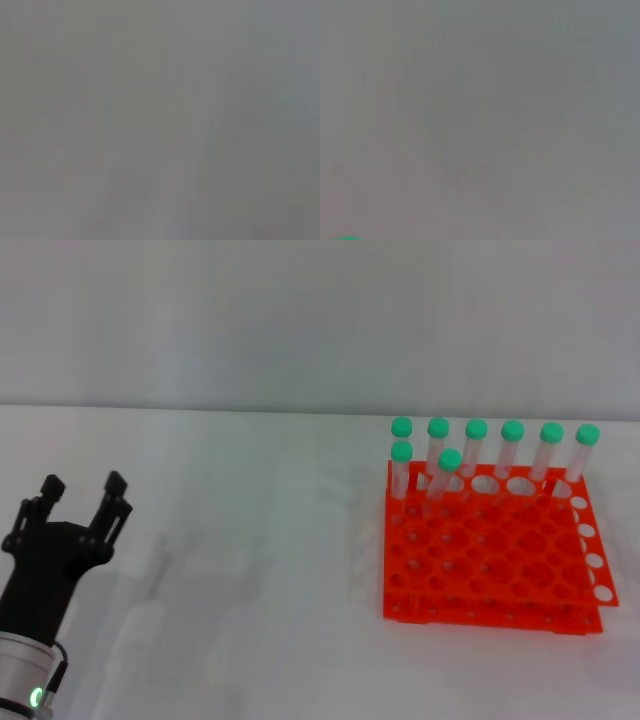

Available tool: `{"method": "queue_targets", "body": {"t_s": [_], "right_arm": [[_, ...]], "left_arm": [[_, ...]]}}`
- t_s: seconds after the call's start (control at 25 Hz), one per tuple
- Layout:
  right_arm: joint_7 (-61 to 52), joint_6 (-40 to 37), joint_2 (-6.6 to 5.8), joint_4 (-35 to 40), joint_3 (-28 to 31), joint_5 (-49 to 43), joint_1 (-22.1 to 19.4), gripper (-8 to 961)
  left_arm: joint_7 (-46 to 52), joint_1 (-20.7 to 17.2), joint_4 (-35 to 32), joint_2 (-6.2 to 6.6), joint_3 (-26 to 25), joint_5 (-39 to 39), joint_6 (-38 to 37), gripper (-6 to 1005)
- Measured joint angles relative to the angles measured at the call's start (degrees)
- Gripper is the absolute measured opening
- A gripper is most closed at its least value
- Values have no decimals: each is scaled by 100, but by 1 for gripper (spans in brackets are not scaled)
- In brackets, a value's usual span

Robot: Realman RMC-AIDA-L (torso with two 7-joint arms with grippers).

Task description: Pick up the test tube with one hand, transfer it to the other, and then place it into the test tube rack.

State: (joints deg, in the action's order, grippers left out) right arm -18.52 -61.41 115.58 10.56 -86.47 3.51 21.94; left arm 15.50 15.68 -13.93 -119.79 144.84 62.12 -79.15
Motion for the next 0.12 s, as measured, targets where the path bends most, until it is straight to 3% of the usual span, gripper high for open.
{"method": "queue_targets", "body": {"t_s": [0.12], "right_arm": [[2, 2, 0, -6, 3, 1, -44, 838]], "left_arm": [[64, -7, 0, 0, 0, 168, 5, 787]]}}
